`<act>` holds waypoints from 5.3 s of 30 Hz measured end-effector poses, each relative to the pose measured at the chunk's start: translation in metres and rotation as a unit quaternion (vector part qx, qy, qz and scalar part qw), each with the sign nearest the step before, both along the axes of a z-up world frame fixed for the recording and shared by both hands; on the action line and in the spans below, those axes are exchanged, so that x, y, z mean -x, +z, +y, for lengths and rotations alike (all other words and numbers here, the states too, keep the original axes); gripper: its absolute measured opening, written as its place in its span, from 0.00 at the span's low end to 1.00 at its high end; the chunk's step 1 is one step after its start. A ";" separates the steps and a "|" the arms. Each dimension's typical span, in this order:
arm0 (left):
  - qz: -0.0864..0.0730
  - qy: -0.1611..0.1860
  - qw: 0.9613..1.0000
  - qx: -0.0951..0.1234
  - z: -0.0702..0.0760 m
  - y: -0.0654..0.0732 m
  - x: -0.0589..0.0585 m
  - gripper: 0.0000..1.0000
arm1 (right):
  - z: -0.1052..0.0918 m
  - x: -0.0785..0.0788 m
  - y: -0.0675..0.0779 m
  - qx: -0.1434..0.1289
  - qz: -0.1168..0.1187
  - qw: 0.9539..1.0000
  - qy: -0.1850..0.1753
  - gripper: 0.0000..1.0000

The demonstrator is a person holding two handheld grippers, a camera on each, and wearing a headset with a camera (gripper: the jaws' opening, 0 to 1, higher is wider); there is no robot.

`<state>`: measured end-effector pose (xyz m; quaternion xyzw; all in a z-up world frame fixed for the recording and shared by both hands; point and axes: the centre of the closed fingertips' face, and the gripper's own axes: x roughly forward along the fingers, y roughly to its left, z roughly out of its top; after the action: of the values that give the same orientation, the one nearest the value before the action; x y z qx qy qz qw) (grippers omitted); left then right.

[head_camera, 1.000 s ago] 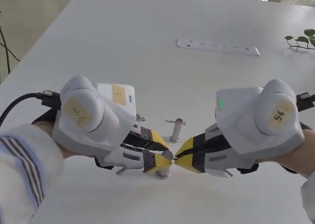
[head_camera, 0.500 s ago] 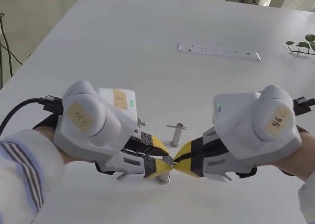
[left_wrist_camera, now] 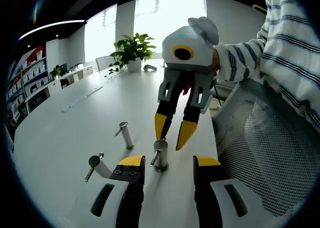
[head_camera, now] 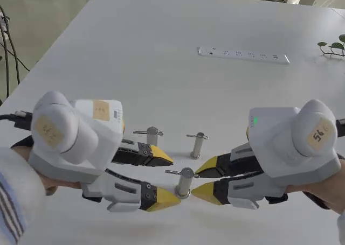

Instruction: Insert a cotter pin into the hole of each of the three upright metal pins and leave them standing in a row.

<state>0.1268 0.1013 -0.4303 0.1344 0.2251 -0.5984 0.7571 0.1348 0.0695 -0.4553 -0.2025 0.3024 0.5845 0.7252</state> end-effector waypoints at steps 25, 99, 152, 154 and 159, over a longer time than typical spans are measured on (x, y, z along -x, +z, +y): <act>0.032 0.116 0.993 0.012 0.060 -0.007 0.002 0.99 | 0.019 -0.011 -0.011 -0.113 -0.002 0.993 -0.031 0.17; 0.072 0.189 0.979 -0.031 0.076 -0.022 0.019 0.97 | -0.081 -0.080 0.010 -0.106 -0.057 0.992 0.024 0.07; 0.039 0.184 0.982 -0.020 0.050 -0.005 -0.012 0.99 | -0.097 -0.061 0.045 -0.097 -0.056 0.984 -0.137 0.75; 0.032 0.189 0.981 -0.027 0.053 -0.006 -0.014 0.99 | -0.098 -0.057 0.042 -0.091 -0.050 0.983 -0.149 0.78; 0.043 0.202 0.978 -0.016 0.054 -0.005 -0.012 0.99 | -0.099 -0.044 0.036 -0.073 -0.035 0.980 -0.181 0.84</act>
<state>0.1389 0.1551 -0.4353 0.0720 0.2894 -0.4349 0.8497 0.1786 -0.0292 -0.4192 -0.1109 0.2650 0.4572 0.8417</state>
